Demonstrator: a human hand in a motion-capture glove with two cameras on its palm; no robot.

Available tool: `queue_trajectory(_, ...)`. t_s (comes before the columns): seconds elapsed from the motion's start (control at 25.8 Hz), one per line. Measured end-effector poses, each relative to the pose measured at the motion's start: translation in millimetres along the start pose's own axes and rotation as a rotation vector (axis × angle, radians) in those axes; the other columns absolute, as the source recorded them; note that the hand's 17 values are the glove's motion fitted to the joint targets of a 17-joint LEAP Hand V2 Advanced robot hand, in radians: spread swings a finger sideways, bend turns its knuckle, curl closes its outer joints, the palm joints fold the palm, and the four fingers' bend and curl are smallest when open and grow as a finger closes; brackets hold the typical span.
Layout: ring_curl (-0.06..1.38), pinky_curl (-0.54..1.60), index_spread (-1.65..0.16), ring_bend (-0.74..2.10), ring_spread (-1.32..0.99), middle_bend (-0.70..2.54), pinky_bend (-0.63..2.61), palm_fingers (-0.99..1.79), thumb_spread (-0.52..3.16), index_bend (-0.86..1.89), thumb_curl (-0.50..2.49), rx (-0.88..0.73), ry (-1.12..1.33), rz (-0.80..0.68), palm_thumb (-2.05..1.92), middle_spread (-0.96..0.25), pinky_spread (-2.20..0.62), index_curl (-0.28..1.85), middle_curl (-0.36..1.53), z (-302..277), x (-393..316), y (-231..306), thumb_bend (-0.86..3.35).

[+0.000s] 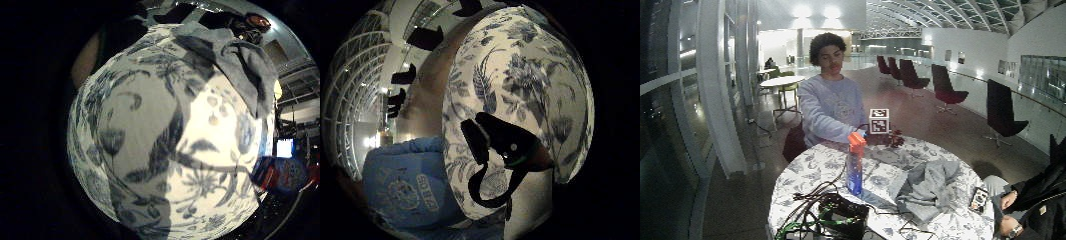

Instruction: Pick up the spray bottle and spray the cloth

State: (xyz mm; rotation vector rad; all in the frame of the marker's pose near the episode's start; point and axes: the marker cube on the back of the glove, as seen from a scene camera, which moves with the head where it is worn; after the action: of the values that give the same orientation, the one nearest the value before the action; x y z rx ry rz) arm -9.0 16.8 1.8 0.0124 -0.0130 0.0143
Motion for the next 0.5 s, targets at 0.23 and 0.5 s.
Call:
queue_trajectory(0.23,0.12,0.15,-0.33,0.33,0.02,0.35,0.36,0.32,0.69,0.11,0.09,0.036,-0.02,0.041,0.34,-0.01,0.15,0.08,0.14,-19.9,15.8,78.1,0.17)
queue_trajectory(0.5,0.16,0.19,-0.4,0.36,0.03,0.41,0.32,0.38,0.88,0.14,0.13,0.167,-0.22,0.191,0.36,-0.02,0.19,0.12,0.21,-43.3,48.9,151.3,0.12)
